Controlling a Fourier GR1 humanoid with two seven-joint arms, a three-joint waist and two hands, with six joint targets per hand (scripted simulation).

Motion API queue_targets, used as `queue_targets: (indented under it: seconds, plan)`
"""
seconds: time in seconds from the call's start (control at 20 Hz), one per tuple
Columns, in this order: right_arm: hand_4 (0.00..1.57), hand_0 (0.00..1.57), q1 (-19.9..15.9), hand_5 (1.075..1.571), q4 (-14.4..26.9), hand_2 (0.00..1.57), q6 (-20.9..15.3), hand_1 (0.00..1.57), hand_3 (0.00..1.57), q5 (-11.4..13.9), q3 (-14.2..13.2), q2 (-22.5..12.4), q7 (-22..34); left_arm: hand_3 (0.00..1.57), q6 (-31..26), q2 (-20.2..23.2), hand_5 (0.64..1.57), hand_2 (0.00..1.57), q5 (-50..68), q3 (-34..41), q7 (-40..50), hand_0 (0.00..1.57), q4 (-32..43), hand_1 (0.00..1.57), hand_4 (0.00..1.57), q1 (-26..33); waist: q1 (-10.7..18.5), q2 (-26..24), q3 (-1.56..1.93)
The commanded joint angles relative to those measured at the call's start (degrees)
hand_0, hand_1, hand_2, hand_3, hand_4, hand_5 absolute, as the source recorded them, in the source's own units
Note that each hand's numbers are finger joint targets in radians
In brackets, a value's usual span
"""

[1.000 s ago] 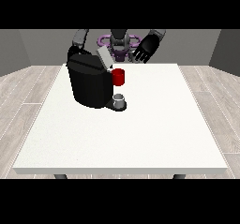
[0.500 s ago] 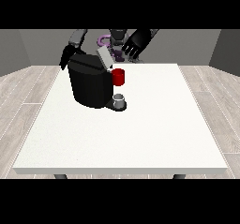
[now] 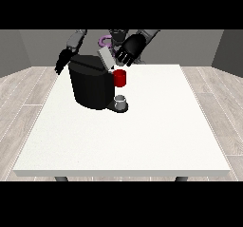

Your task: Insert the coffee pod into the coffee machine and close the lid

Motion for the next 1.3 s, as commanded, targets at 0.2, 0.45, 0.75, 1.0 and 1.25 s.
queue_targets:
  seconds: [0.2,0.45,0.75,1.0,1.25]
  plan:
    - [0.16,0.0,-0.8,1.571,0.0,0.0,0.2,0.0,0.0,0.3,-0.3,-0.8,1.6,1.22,0.9,0.0,1.571,1.24,-1.6,-1.1,-2.4,1.17,1.1,1.17,0.46,0.2,-0.4,2.0,-0.01]
    - [0.03,0.0,1.1,1.571,-0.9,0.0,0.8,0.0,0.0,0.1,0.6,-0.1,-1.4,1.22,2.0,-0.3,1.571,1.29,-1.1,0.3,-2.2,1.24,2.7,1.24,0.43,1.0,-1.8,2.5,-0.01]
    - [0.16,0.0,-4.3,1.571,0.6,0.0,-1.1,0.0,0.0,-0.6,-2.2,-0.8,0.4,1.19,0.6,-0.1,1.571,1.23,-1.3,0.1,-2.4,1.19,2.7,1.19,0.43,-1.9,-0.3,4.3,0.0]
    - [0.1,0.0,-1.0,1.571,1.2,0.0,-2.0,0.0,0.0,0.6,-0.9,0.5,-2.2,1.19,1.2,-0.5,1.571,1.24,-1.8,0.1,-1.7,1.17,2.9,1.17,0.41,-1.5,-0.3,3.3,0.01]
    - [0.0,0.0,-4.0,1.571,-1.8,0.0,0.3,0.0,0.0,0.3,0.1,-0.7,3.0,1.21,1.1,2.2,1.571,1.26,-1.7,1.4,-3.4,1.22,4.7,1.22,0.38,-3.3,-2.3,4.0,-0.01]
